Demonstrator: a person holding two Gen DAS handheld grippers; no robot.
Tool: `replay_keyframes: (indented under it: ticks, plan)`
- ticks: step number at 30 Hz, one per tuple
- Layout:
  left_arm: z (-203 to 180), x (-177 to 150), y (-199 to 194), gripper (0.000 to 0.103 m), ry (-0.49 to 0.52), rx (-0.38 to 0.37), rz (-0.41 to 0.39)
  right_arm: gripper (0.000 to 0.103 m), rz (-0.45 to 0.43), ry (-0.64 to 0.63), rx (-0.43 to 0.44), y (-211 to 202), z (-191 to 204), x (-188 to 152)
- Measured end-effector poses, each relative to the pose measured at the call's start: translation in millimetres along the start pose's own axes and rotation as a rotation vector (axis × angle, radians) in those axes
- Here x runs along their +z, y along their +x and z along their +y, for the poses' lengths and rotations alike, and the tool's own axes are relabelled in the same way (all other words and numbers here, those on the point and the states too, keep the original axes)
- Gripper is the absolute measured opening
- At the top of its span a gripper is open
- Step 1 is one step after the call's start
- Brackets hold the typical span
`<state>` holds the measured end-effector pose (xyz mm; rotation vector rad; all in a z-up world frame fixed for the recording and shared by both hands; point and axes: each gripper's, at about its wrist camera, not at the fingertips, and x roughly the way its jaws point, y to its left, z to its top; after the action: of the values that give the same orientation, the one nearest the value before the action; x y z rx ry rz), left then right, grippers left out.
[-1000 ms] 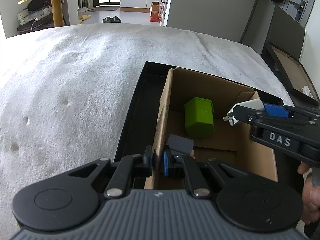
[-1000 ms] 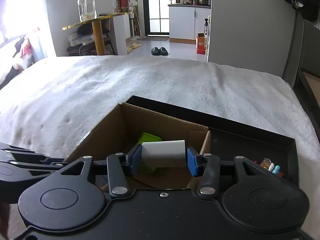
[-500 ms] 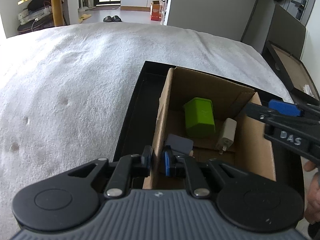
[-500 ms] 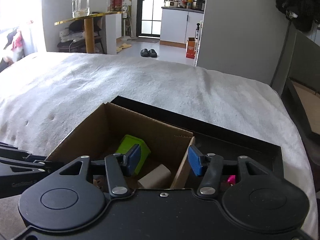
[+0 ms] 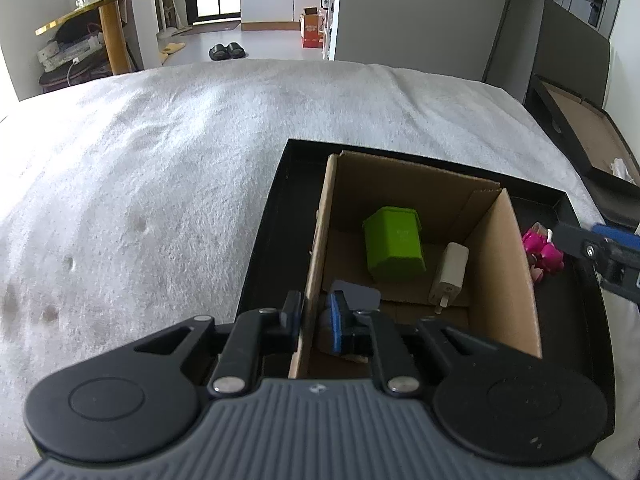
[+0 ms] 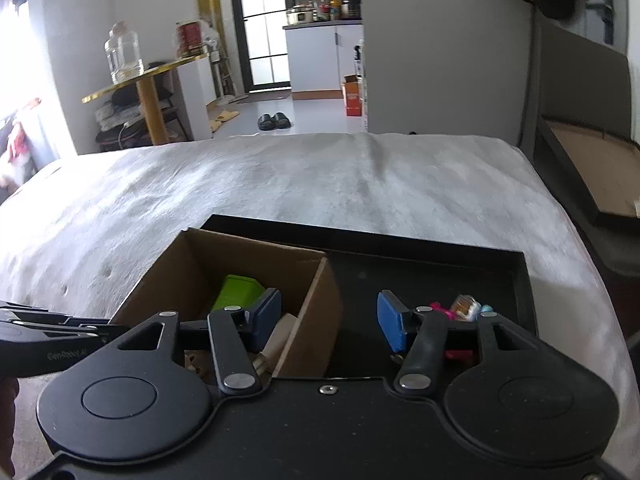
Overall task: Organize rigid objects
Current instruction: 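Move the open right tool back toward the pink toy figures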
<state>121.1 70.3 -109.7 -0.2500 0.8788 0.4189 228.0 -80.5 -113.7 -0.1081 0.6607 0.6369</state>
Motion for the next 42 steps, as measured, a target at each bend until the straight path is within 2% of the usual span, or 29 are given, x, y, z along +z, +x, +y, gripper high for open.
replay_keyframes:
  ticks: [2,5,7,10,16,21,29,42]
  plan:
    - [-1,2,-1,0.017,-0.001,0.002,-0.002,0.062,-0.002,0.015,-0.012,-1,-7,-3]
    - [-4,3,-2,0.027,0.003,0.014,0.002,0.072,-0.004,0.032,-0.023,-4,-16,-7]
    - [-8,5,-2,0.039,0.007,0.032,0.006,0.082,-0.01,0.038,-0.034,-7,-22,-10]
    - [-12,6,-2,0.05,0.019,0.046,0.006,0.091,-0.01,0.051,-0.043,-9,-30,-12]
    - [-21,9,-3,0.066,0.042,0.059,0.005,0.095,-0.002,0.061,-0.057,-12,-43,-15]
    - [-28,9,-2,0.071,0.059,0.066,0.008,0.098,0.005,0.064,-0.061,-14,-50,-19]
    - [-33,7,2,0.073,0.075,0.086,0.018,0.097,0.039,0.104,-0.055,-5,-66,-36]
    - [-36,5,17,0.074,0.085,0.119,0.058,0.076,0.157,0.135,0.032,28,-67,-64]
